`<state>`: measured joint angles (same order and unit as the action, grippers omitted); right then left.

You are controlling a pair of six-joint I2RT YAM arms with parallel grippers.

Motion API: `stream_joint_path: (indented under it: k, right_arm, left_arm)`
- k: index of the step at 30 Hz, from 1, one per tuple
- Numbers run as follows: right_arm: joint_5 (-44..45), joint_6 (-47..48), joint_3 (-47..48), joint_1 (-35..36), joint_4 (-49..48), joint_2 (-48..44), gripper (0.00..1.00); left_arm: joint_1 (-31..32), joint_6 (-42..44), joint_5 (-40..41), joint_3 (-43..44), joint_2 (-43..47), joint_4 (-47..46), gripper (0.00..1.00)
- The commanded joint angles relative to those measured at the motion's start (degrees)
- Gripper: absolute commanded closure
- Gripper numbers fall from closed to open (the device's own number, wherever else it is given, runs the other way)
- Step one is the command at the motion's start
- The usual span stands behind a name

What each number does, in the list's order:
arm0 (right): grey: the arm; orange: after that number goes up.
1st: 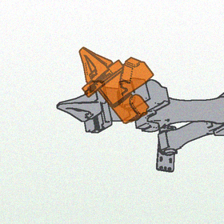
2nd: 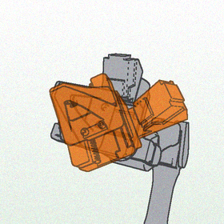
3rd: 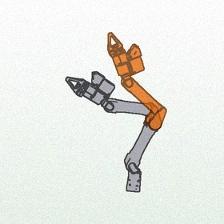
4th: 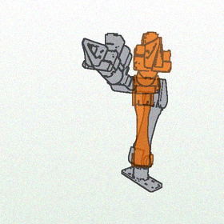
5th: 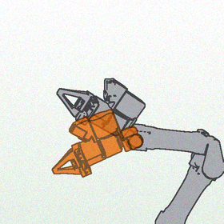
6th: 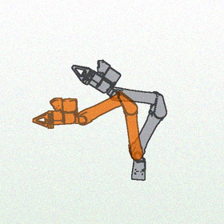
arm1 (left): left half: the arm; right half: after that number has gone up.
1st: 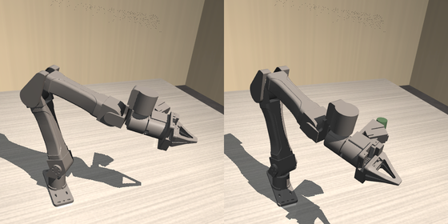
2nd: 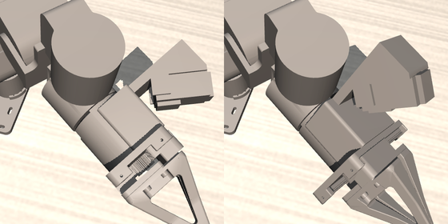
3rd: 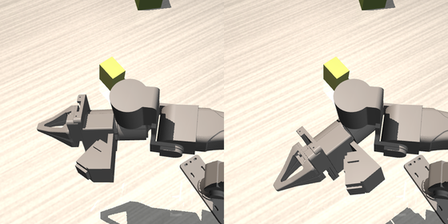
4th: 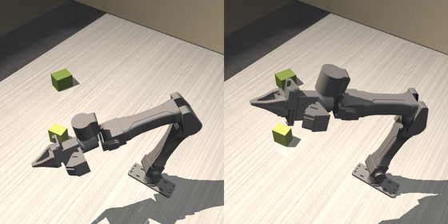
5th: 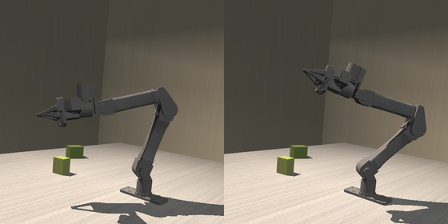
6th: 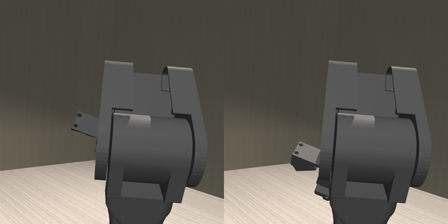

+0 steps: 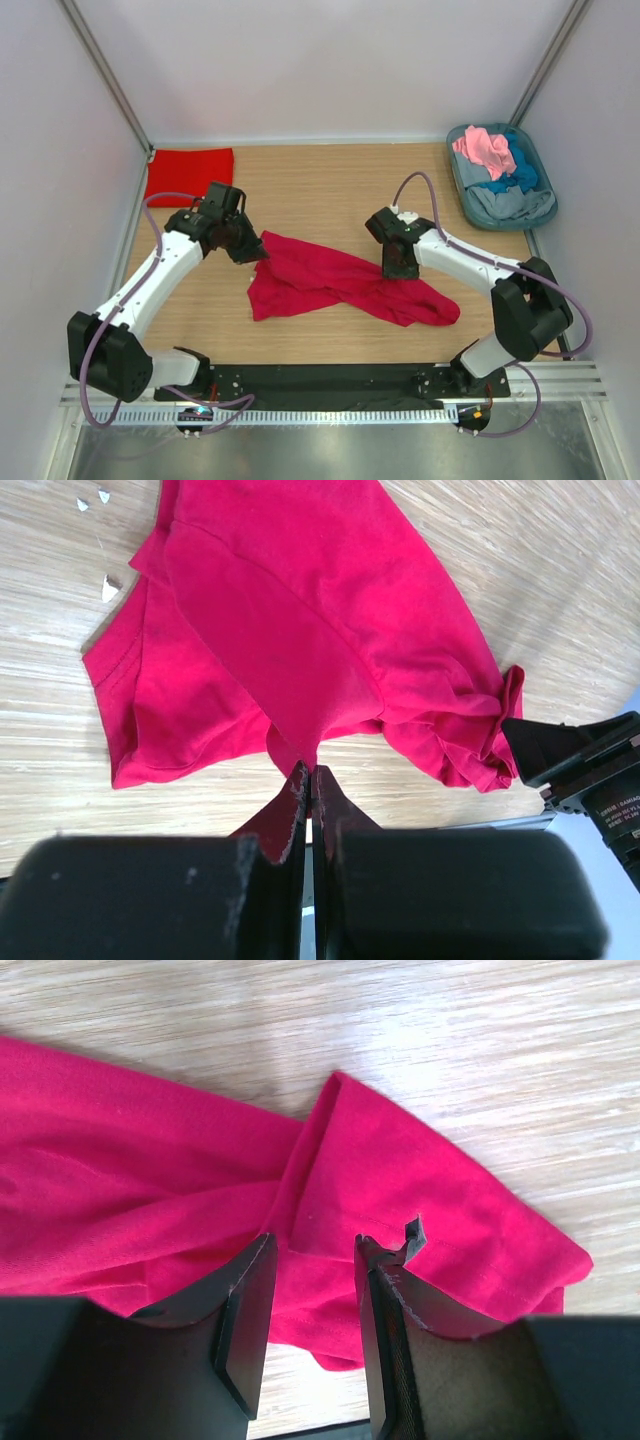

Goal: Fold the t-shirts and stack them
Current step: Flatten the tshirt out

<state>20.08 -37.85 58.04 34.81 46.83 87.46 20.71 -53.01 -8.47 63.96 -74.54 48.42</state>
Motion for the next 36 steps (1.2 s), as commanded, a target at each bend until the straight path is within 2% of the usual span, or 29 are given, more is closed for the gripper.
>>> stream_joint_path:
  k: [1,10,13,14,16,22,26,29,31,34,36]
  right_arm:
    - [0.58,1.81,-0.3,0.26,-3.06,0.78,0.56]
    - [5.15,1.29,1.28,0.26,0.8,3.24,0.63]
    - [5.76,0.76,0.85,0.26,0.81,2.63,0.74]
    - [5.94,0.67,0.85,0.17,0.98,2.11,0.87]
    - [6.38,0.76,1.54,0.26,2.81,1.4,0.99]
    - [11.91,-0.83,8.83,0.26,16.0,-5.89,0.99]
    - [11.14,-0.04,12.45,0.26,22.25,-12.56,0.97]
    - [0.35,2.07,7.38,0.26,19.54,-18.01,0.99]
    - [-6.93,2.25,3.15,0.26,14.45,-21.78,0.99]
    - [-11.19,1.46,-4.24,0.35,8.82,-24.43,0.99]
    - [-10.24,1.11,-6.71,0.26,9.59,-24.27,0.99]
  left_arm:
    - [-0.23,1.51,-0.93,1.69,-0.34,-0.17,1.0]
    - [-0.23,1.42,-1.11,2.04,-0.78,-0.17,1.0]
    - [-0.23,1.42,-0.94,2.04,-0.69,-0.26,1.0]
    - [-0.23,1.42,-0.85,2.22,-0.78,-0.26,1.0]
    - [-0.23,1.6,-0.67,2.48,-0.95,-0.26,1.0]
    - [-1.46,0.9,1.7,7.22,-2.54,0.88,1.0]
    - [-3.57,0.02,2.32,11.35,-2.63,1.41,1.0]
    - [-4.19,0.54,3.28,11.8,-1.22,2.98,1.0]
    - [-4.27,0.98,5.12,9.52,0.71,4.56,1.0]
    - [-5.5,1.85,11.35,5.93,4.21,9.04,1.0]
    - [-7.08,2.82,15.48,4.6,5.89,10.28,1.0]
